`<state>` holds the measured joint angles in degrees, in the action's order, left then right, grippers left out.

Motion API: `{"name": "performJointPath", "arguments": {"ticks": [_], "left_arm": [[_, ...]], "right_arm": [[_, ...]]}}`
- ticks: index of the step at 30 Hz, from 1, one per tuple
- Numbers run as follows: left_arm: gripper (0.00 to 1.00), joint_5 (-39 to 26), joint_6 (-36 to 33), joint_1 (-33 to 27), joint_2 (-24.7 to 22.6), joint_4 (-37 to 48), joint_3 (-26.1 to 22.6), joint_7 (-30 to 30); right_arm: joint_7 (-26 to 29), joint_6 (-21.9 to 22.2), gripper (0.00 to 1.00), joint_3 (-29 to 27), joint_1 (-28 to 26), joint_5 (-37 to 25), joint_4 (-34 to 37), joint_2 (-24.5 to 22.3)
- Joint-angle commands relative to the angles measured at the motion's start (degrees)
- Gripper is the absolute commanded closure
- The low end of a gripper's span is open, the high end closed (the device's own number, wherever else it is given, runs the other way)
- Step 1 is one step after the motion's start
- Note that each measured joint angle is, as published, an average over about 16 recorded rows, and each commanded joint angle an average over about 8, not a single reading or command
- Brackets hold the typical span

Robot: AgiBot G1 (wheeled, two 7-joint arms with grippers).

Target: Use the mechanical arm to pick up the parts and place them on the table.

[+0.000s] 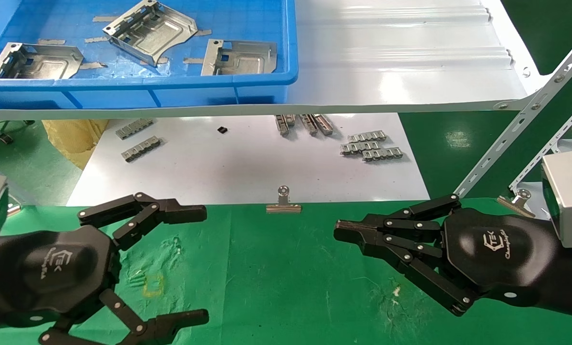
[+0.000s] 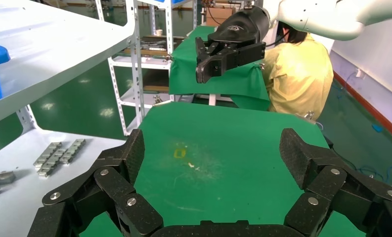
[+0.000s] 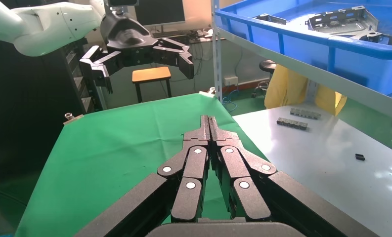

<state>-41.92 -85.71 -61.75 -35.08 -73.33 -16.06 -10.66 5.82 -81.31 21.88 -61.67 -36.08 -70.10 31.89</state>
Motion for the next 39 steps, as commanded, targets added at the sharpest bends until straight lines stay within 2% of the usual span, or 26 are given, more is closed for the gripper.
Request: {"name": "performJointPath", "arguments": {"ticks": [1,24,28,31,32,36,39], "left_arm": [[0.00,0.0,0.0,0.0,0.0,0.0,0.0,0.0],[0.00,-0.1,0.1,-0.2,0.0,0.0,0.1,0.2],[0.00,-1.0,0.4,-3.0,-0.7,0.7,0.1,0.6],[0.00,-3.3,0.5,-8.5,-2.2,3.4,-0.4,0.9],[0.00,-4.5,0.4,-11.0,-3.0,5.1,-0.9,1.0],[0.00,-11.2,1.7,-22.6,-7.3,15.8,-3.2,2.0],[0.00,-17.1,5.9,-31.0,-11.2,26.5,-5.0,3.8]], "right_arm": [[0.0,0.0,1.00,0.0,0.0,0.0,0.0,0.0],[0.0,0.0,1.00,0.0,0.0,0.0,0.0,0.0],[0.0,0.0,1.00,0.0,0.0,0.0,0.0,0.0],[0.0,0.0,0.99,0.0,0.0,0.0,0.0,0.0],[0.0,0.0,0.93,0.0,0.0,0.0,0.0,0.0],[0.0,0.0,0.44,0.0,0.0,0.0,0.0,0.0],[0.0,0.0,0.07,0.0,0.0,0.0,0.0,0.0]]}}
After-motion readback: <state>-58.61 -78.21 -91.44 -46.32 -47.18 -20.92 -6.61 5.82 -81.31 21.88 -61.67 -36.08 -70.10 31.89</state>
